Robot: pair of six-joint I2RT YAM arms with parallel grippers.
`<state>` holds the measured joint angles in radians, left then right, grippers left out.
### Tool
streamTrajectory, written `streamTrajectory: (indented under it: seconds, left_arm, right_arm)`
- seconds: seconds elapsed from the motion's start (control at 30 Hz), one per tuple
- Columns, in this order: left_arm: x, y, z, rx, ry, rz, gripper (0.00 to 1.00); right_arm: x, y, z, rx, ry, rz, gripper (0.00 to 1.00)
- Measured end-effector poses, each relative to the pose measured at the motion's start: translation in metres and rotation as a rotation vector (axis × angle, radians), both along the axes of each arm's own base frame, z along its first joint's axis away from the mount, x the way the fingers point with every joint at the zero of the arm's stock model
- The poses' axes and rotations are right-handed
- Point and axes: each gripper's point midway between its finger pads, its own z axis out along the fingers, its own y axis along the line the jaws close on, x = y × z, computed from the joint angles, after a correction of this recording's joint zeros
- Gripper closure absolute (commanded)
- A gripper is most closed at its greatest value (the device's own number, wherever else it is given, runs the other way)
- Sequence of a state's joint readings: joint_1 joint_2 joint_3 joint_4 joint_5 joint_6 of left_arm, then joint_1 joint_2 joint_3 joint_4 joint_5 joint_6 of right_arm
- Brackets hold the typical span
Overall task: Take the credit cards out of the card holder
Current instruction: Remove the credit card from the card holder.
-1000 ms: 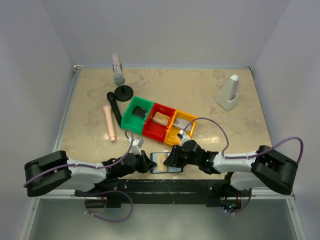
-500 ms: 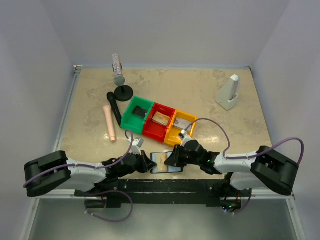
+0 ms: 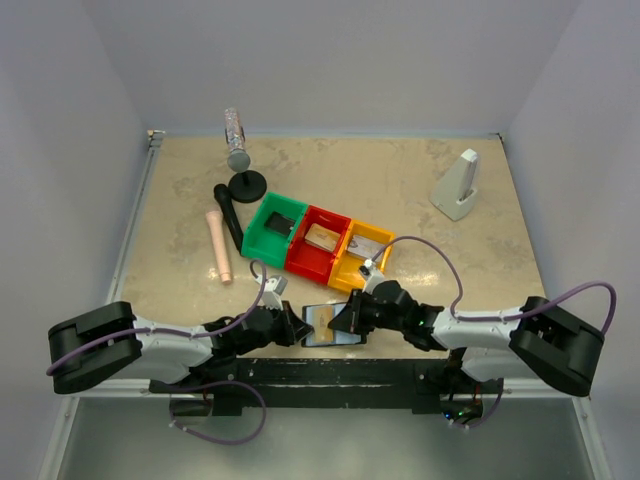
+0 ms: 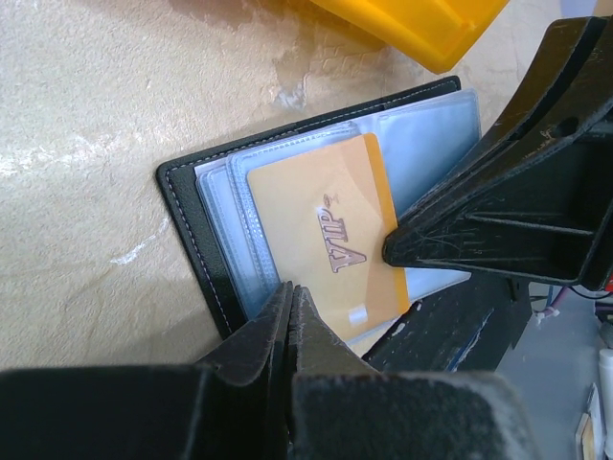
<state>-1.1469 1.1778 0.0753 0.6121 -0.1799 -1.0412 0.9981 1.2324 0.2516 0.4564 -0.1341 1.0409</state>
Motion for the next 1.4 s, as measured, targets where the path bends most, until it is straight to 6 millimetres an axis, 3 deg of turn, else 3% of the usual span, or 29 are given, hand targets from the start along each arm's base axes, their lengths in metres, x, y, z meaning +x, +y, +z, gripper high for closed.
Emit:
streamTrajectory:
  seconds: [0.27,0.73,0.9,1.4]
  left_arm:
    - [0.000,0.000,0.000,-0.008,0.011,0.006,1.00]
    - [-0.001,0.000,0.000,-0.008,0.016,0.009,1.00]
    - [-0.001,0.000,0.000,-0.010,0.018,0.011,1.00]
    - [-0.002,0.003,-0.006,0.002,0.039,0.019,1.00]
  right_arm:
    - [-0.003,-0.001,0.006,0.019,-0.005,0.011,0.85]
    - [-0.005,-0.003,0.007,0.018,-0.003,0.012,0.91]
    - [-0.005,-0.005,0.009,0.020,-0.005,0.009,1.00]
    - [-0.010,-0.021,0.013,-0.017,-0.004,-0.007,1.00]
